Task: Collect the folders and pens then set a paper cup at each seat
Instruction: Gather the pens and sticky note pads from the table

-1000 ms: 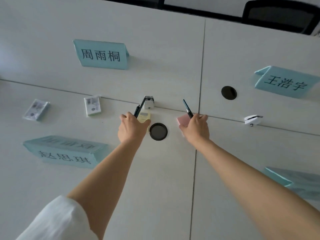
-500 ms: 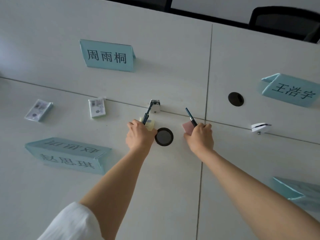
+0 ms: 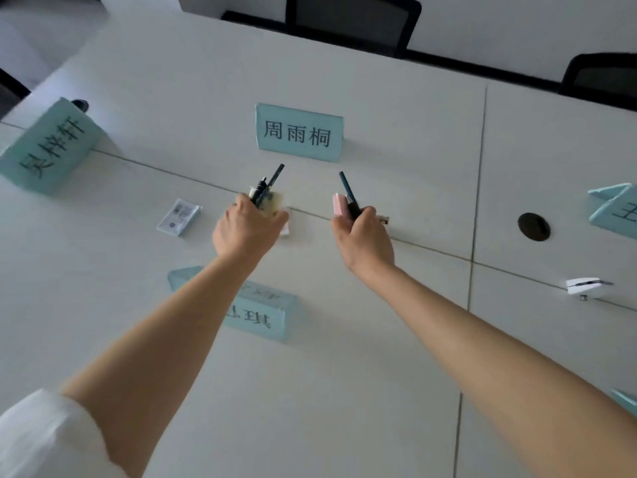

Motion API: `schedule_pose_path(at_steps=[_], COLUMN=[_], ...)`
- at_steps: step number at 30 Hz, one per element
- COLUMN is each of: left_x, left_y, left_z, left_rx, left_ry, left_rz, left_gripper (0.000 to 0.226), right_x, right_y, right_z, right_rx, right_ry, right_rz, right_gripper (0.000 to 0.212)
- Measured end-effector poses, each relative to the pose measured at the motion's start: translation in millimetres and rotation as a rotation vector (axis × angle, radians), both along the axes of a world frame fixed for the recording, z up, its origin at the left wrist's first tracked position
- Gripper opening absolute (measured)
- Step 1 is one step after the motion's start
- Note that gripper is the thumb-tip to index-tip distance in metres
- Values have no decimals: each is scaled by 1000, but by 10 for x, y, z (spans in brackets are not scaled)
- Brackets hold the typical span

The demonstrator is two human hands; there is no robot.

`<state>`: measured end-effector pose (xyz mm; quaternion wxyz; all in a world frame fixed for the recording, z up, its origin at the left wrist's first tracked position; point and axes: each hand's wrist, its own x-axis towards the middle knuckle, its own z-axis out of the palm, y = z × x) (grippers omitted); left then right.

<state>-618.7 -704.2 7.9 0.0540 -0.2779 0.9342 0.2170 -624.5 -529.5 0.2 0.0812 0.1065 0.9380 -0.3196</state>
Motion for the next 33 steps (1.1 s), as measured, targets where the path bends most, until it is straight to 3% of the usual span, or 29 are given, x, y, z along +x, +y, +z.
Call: schedule_pose_path(at_steps=[7, 16, 23, 33], left_x=[-174, -430, -440, -379], left_y=[-1045, -1789, -1926, -1778], left_z=[-232, -769, -936, -853], left_rx=[-130, -210, -190, -159], left_ry=[-99, -238, -297, -252], left_rz=[115, 84, 34, 3], left_gripper=[54, 59, 61, 67], right_x=[-320, -652, -689, -522], right_y=[-787, -1378, -1542, -1351], right_z=[-233, -807, -958, -869], right_rx=[52, 203, 383, 349], right_ry=[-119, -227, -251, -340], right_rz=[156, 214, 257, 252], right_gripper=[67, 63, 74, 83])
